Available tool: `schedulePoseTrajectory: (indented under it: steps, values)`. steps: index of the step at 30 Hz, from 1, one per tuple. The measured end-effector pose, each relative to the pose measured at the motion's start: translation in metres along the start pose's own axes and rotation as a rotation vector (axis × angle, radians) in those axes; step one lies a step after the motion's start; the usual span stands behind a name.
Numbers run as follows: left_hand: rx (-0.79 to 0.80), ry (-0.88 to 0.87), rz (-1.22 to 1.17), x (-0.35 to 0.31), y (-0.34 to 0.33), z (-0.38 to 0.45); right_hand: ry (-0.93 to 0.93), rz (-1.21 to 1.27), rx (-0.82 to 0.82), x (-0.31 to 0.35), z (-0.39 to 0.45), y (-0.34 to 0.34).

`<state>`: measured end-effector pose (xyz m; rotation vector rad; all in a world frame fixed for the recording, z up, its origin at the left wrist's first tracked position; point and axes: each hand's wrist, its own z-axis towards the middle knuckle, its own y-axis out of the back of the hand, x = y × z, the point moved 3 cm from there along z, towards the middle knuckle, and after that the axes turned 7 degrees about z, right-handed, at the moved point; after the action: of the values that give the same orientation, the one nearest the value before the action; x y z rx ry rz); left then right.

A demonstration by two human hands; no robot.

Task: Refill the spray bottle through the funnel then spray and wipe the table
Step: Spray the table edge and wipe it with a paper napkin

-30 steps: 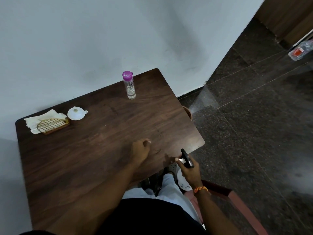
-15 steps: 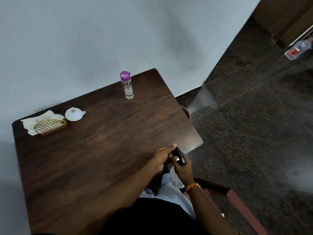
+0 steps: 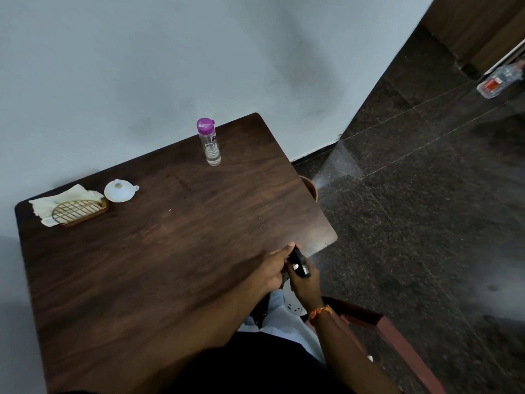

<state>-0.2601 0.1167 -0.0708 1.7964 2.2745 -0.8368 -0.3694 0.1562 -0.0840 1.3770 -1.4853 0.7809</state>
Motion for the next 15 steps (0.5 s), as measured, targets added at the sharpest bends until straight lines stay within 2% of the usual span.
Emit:
schedulePoseTrajectory:
  steps: [3, 9, 15]
  values:
    - [-0.002, 0.028, -0.007, 0.002, -0.001, -0.001, 0.005, -0.021, 0.011, -0.001, 0.003, 0.002]
    - [-0.173, 0.044, -0.041, 0.011, 0.005, 0.017, 0.036, -0.188, 0.016, -0.005, 0.01, 0.008]
    - [-0.181, 0.054, -0.052, 0.008, 0.001, 0.018, 0.08, -0.269, 0.053, 0.0, 0.012, 0.011]
